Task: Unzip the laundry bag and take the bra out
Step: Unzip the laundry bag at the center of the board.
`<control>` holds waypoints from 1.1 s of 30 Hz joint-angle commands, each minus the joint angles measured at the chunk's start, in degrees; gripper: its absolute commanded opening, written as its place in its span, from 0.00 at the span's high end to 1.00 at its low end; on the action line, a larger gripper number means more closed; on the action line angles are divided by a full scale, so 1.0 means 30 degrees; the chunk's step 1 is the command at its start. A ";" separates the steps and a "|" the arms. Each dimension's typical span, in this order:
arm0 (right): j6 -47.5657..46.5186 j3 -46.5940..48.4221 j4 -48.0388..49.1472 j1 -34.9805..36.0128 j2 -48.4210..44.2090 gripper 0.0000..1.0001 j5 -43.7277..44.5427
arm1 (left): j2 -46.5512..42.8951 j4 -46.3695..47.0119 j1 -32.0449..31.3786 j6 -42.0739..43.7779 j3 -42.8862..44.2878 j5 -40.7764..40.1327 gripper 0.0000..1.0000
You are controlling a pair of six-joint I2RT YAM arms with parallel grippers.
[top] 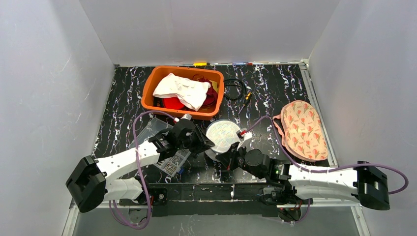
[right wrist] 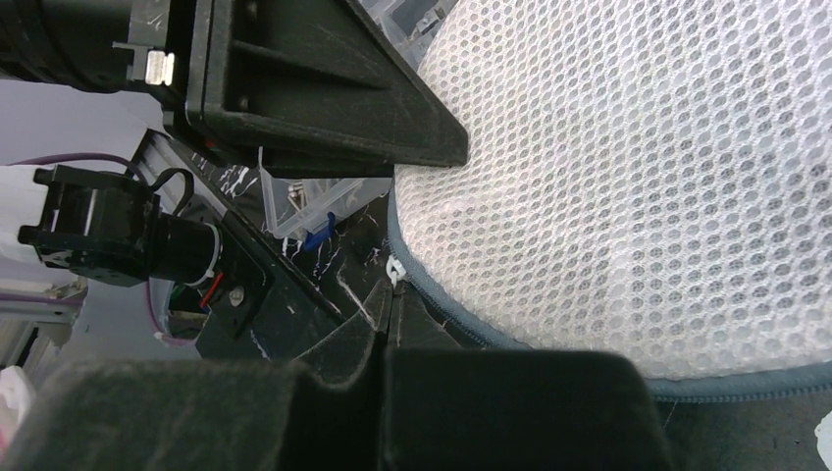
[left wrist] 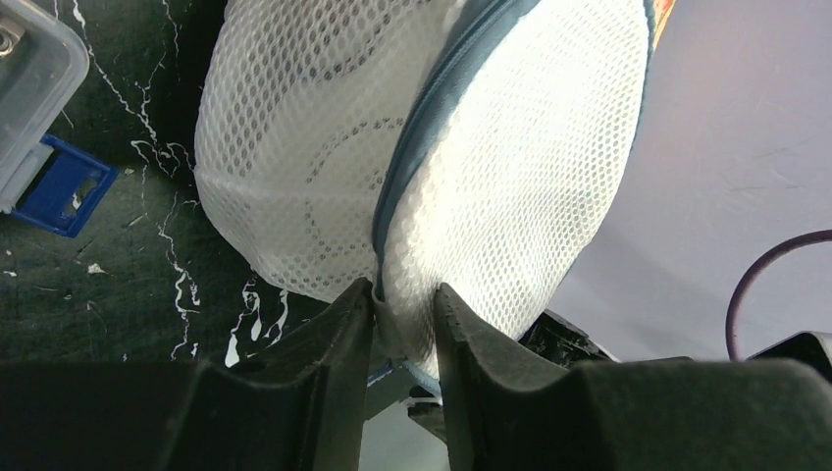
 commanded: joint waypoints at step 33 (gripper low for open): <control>-0.3405 0.2666 -1.0823 0.0275 -0.6031 0.99 0.1132 | 0.0334 0.0530 0.0707 0.9970 0.2382 0.5973 1.00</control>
